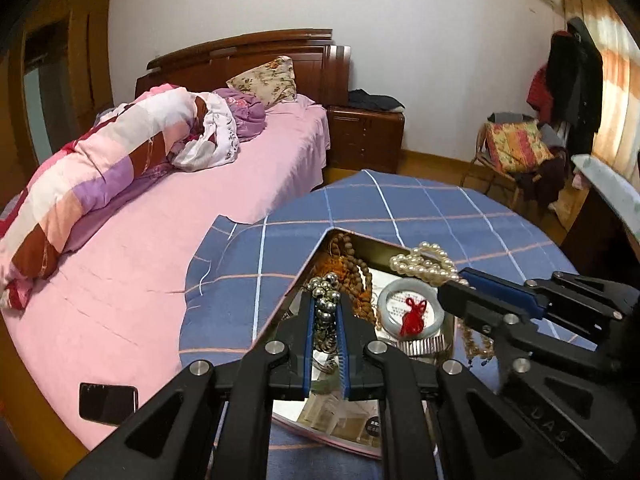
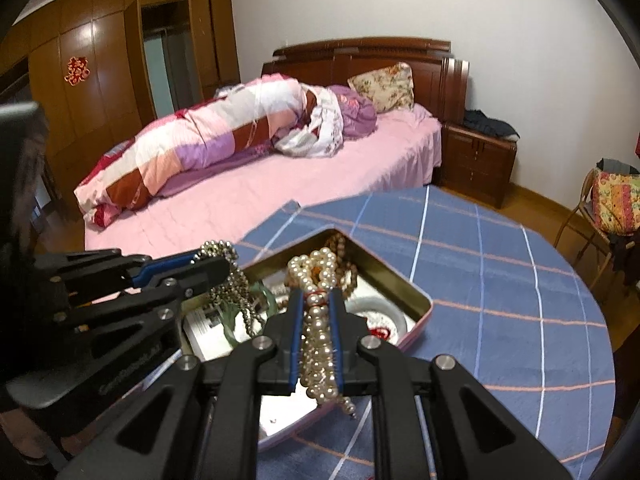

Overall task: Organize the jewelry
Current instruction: 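Lower the chain and pearls into the tin and open both grippers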

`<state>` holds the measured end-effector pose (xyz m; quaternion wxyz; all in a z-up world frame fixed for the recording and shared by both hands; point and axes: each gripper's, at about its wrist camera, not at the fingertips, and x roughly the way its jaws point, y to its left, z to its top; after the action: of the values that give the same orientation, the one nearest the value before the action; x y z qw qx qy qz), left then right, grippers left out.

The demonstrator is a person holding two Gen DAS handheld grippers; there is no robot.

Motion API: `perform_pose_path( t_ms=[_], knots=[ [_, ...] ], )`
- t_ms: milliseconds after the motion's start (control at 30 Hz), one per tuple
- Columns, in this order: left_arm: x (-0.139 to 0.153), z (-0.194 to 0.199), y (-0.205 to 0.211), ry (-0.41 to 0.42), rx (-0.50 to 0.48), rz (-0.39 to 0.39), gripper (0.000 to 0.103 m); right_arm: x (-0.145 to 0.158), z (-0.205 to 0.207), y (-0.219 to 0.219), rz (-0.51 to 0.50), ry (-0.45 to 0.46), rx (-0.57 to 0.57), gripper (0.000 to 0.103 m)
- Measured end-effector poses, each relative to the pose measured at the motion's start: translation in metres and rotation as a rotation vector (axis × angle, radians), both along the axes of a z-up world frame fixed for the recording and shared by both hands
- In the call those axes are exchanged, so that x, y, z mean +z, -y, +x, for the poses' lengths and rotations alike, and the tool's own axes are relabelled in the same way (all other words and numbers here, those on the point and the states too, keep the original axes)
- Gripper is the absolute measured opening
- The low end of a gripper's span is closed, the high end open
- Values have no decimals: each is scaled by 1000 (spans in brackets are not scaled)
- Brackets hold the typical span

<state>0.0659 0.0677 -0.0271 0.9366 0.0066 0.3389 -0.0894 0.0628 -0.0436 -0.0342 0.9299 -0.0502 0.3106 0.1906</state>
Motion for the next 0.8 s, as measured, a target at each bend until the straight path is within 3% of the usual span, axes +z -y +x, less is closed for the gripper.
perform_pose_path(
  t_ms=[200,400,600,800],
  knots=[
    [24,-7,-8,51,-4,-49,9,15,-2,1,29,36,6,15],
    [8,2,-6,-12,-13,-85,9,11,-1,-5,52,25,31,15],
    [-24,9,5,-57,18,-10,9,-10,6,-10,49,-29,38,15],
    [-47,12,8,-89,50,70,9,-32,9,-13,-27,-61,13,15]
  ],
)
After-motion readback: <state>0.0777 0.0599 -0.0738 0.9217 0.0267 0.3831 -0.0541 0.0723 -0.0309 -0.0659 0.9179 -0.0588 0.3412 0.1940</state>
